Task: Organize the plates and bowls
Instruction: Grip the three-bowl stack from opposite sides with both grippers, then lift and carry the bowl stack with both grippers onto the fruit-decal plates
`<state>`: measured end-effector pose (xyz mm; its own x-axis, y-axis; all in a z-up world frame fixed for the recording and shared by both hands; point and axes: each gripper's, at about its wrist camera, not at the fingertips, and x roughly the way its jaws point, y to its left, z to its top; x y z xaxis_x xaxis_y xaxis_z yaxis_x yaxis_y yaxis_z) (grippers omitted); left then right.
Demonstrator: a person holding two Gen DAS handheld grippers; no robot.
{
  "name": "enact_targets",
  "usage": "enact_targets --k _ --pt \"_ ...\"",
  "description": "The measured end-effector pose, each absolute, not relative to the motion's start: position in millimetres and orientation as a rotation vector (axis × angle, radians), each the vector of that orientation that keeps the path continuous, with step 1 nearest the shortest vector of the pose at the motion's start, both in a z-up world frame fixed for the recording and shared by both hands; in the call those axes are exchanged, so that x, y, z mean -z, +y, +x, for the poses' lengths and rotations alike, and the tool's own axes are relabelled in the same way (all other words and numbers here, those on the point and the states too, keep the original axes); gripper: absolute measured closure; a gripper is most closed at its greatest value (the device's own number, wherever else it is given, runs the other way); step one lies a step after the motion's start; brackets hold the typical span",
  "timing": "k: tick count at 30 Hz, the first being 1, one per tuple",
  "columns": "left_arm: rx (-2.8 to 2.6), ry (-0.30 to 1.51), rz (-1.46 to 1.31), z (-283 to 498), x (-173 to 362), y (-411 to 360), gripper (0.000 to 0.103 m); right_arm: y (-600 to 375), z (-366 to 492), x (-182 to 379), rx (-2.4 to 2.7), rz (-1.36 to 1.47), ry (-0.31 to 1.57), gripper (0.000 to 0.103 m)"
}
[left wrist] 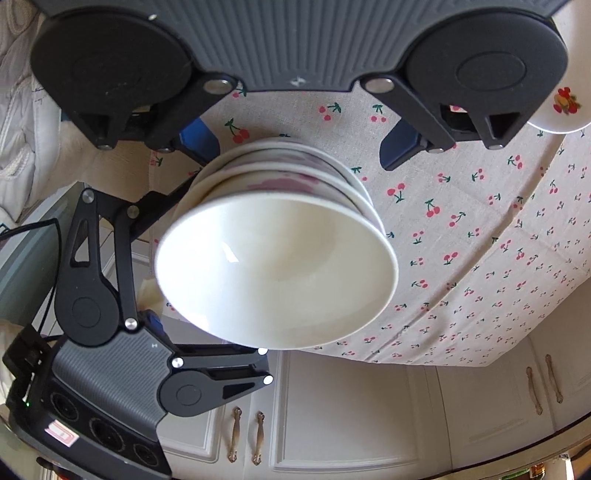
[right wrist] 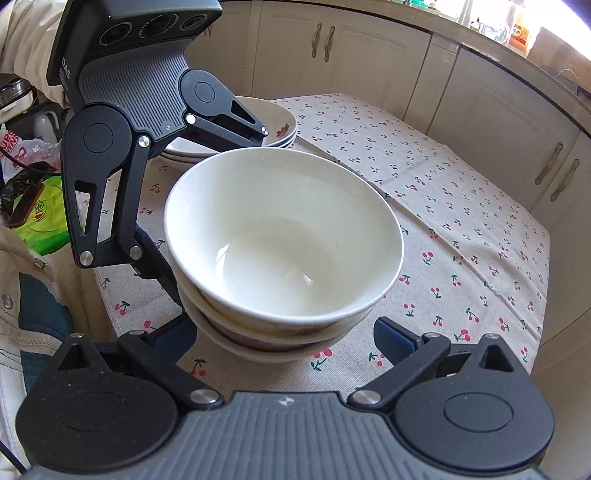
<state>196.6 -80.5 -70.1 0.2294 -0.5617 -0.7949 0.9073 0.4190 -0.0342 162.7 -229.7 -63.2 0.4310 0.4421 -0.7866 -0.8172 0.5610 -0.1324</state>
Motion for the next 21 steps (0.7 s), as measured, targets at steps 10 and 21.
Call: enact_targets --k 10,21 --pt "1.137 0.842 0.480 202 71 -79 0.018 -226 172 64 -0.882 -0.568 0.805 0.006" --pt "1.205 0.844 0.496 207 70 -78 0.025 -224 173 64 -0.913 -0.580 0.824 0.010"
